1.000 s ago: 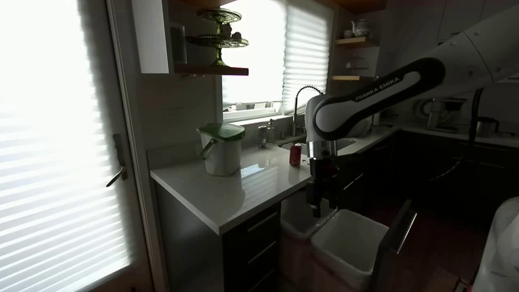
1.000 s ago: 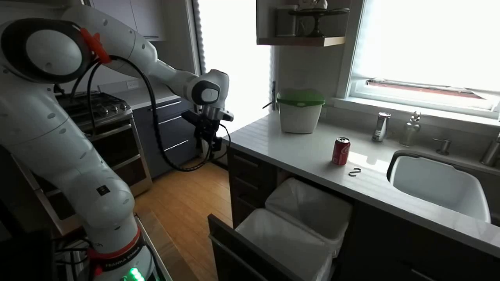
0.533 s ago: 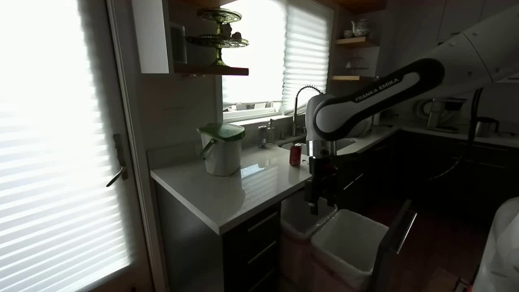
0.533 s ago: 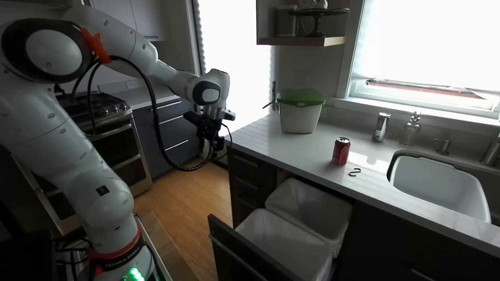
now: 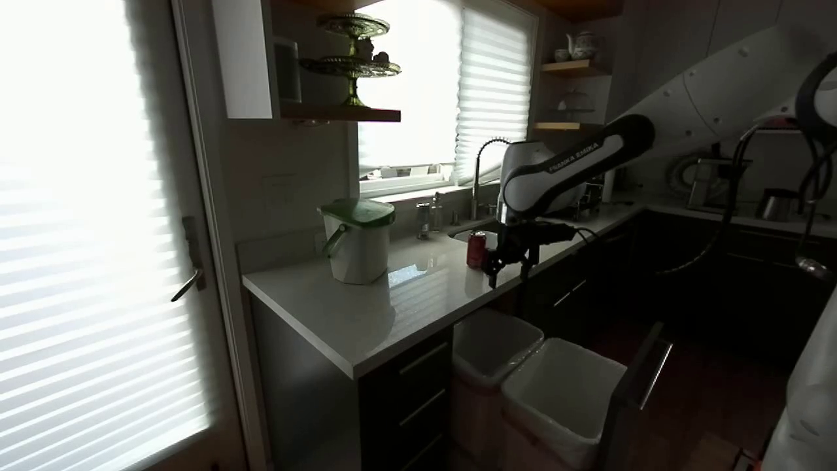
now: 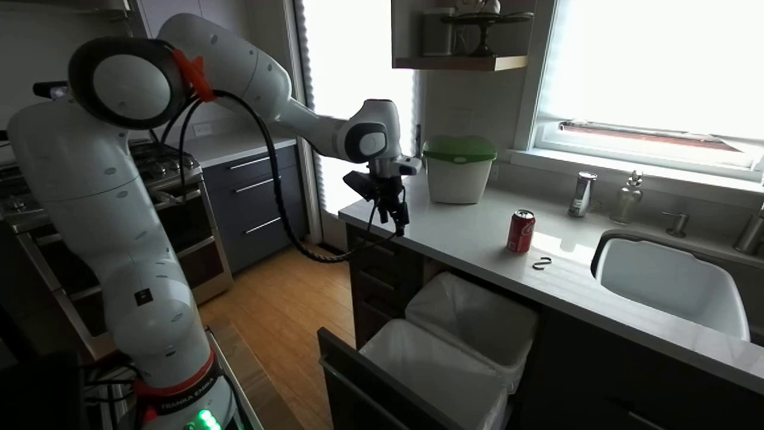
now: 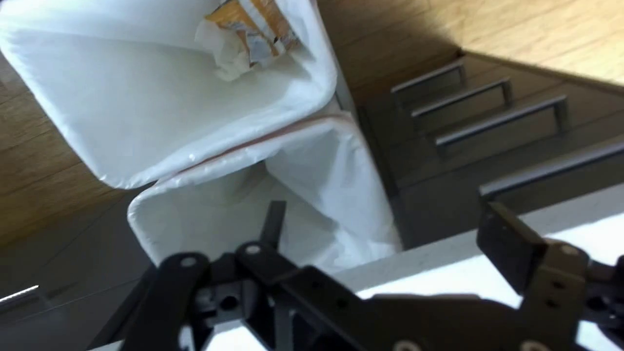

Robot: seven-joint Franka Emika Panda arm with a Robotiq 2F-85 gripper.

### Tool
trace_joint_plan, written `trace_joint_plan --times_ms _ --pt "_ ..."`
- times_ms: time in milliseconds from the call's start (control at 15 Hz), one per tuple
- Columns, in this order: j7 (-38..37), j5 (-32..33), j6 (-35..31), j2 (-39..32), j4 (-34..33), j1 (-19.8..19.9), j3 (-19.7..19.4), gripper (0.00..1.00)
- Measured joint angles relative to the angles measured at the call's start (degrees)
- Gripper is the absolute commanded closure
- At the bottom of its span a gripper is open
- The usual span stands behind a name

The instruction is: Pick up the soda can and drop it in the drawer waste bin

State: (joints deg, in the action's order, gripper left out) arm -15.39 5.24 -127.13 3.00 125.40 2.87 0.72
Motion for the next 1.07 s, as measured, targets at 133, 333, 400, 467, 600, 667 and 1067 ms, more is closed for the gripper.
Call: trace_joint_plan --times_ms 133,333,400,467,600,667,1067 --pt "-5.2 3.2 -1.8 -4.7 -5.5 1.0 -1.3 0.00" --pt "-13.0 7.0 -2.4 -11.5 -14.6 0.9 -3.0 0.00" --pt "-15.2 8.0 -2.4 -13.7 -17.9 0.7 -3.6 0.00" --pt "-17.3 9.1 -2.4 -15.7 -21.0 0.4 -4.2 0.00" --pt "-21.4 10.2 -2.4 -19.4 -27.1 -0.4 -5.9 0.00" --pt "-23.8 10.6 -2.4 -21.2 -30.1 -0.8 -6.9 0.00" --pt "-28.7 10.8 -2.7 -25.5 -37.1 -1.6 -9.1 0.00"
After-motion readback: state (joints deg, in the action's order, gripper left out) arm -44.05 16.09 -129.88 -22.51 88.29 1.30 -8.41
